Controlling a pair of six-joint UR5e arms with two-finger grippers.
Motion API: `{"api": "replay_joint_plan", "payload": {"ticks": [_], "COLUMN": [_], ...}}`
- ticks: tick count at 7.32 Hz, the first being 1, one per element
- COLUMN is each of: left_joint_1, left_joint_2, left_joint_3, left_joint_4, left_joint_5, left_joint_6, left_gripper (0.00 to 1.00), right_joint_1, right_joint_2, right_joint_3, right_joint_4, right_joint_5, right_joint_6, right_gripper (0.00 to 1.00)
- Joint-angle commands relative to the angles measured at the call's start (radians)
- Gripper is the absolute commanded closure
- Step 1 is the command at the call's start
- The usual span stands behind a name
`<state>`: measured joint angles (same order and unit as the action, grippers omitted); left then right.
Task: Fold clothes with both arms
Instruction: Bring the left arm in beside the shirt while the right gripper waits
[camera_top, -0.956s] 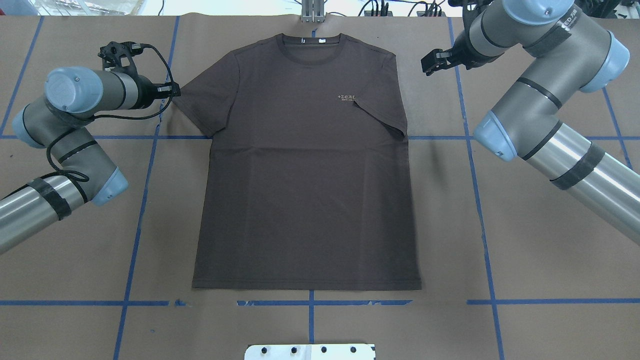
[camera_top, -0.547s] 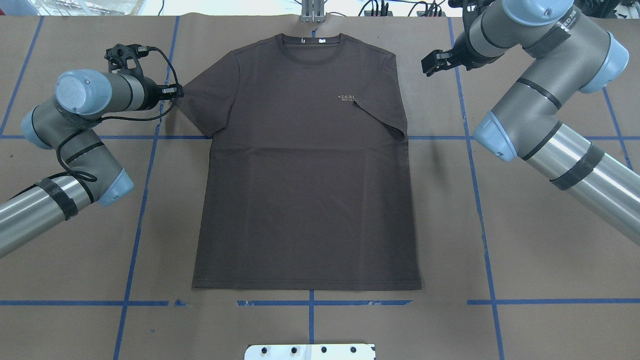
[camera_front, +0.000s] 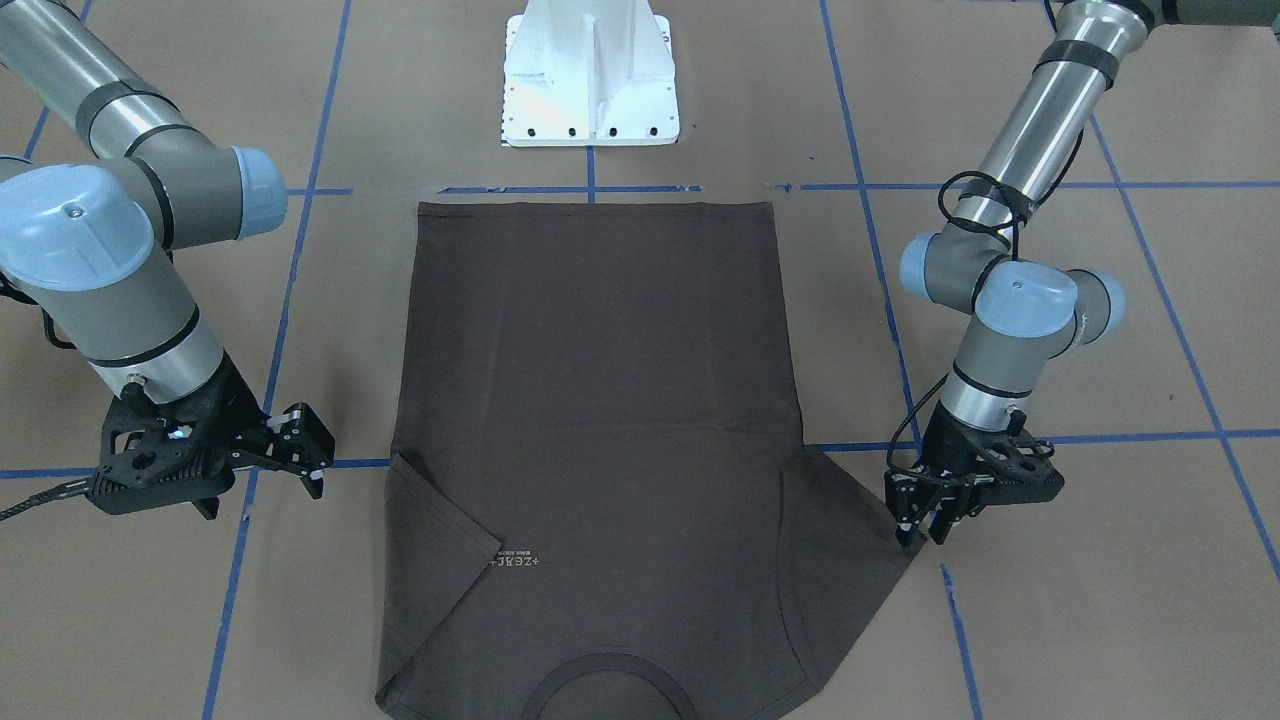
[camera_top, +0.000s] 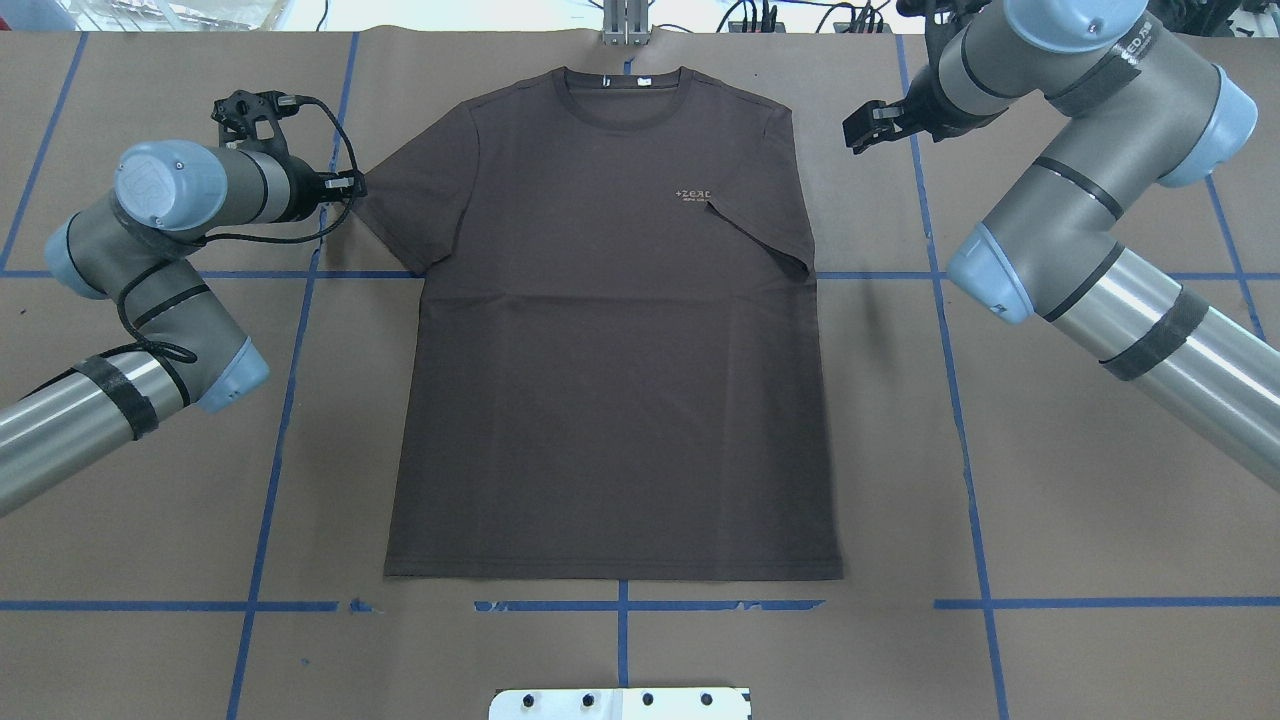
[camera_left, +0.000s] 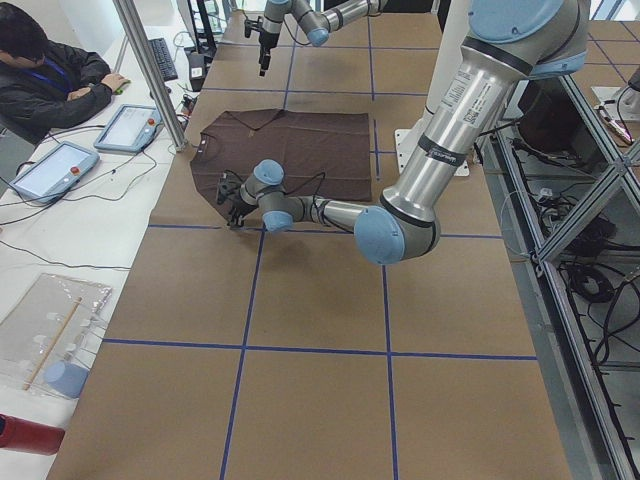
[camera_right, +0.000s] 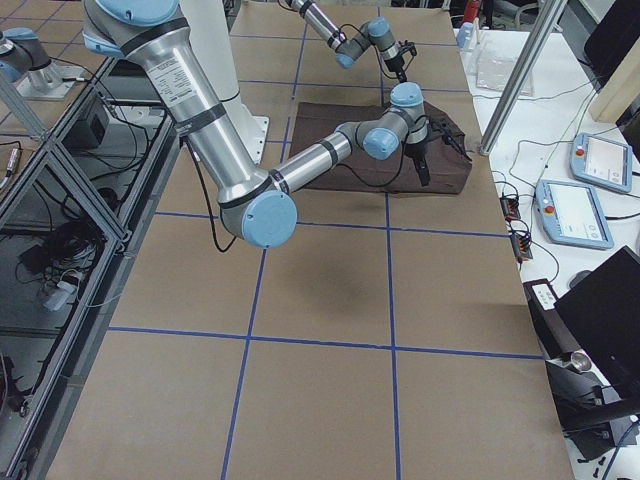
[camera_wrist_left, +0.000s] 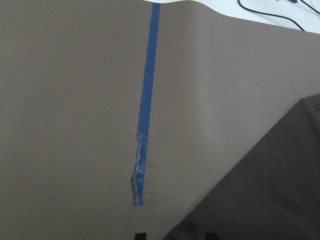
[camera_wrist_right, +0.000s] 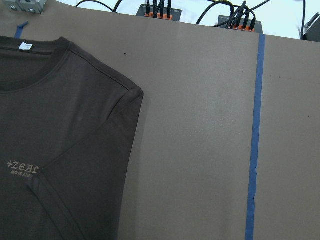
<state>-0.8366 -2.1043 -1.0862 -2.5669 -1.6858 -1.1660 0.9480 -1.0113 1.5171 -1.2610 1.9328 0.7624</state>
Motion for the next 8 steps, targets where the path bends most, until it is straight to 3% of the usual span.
{"api": "replay_joint_plan", "payload": {"ticks": [1,6,8], "left_joint_1": [0.001,0.001,0.001], "left_joint_2": [-0.006,-0.008,-0.008], "left_joint_3": [0.005,0.012,0.012], "left_joint_4": [0.001,0.001,0.001], "left_joint_5": [0.000,0.000,0.000], "left_joint_6": [0.000,0.000,0.000], "left_gripper": [0.50,0.51,0.63], "right_joint_1": [0.000,0.000,0.000], "right_joint_2": [-0.003,-0.004,-0.004], "right_joint_3": [0.000,0.000,0.000], "right_joint_4": [0.000,0.000,0.000], "right_joint_5": [0.000,0.000,0.000], "right_joint_6": [0.000,0.000,0.000], "right_gripper": [0.00,0.00,0.00]}}
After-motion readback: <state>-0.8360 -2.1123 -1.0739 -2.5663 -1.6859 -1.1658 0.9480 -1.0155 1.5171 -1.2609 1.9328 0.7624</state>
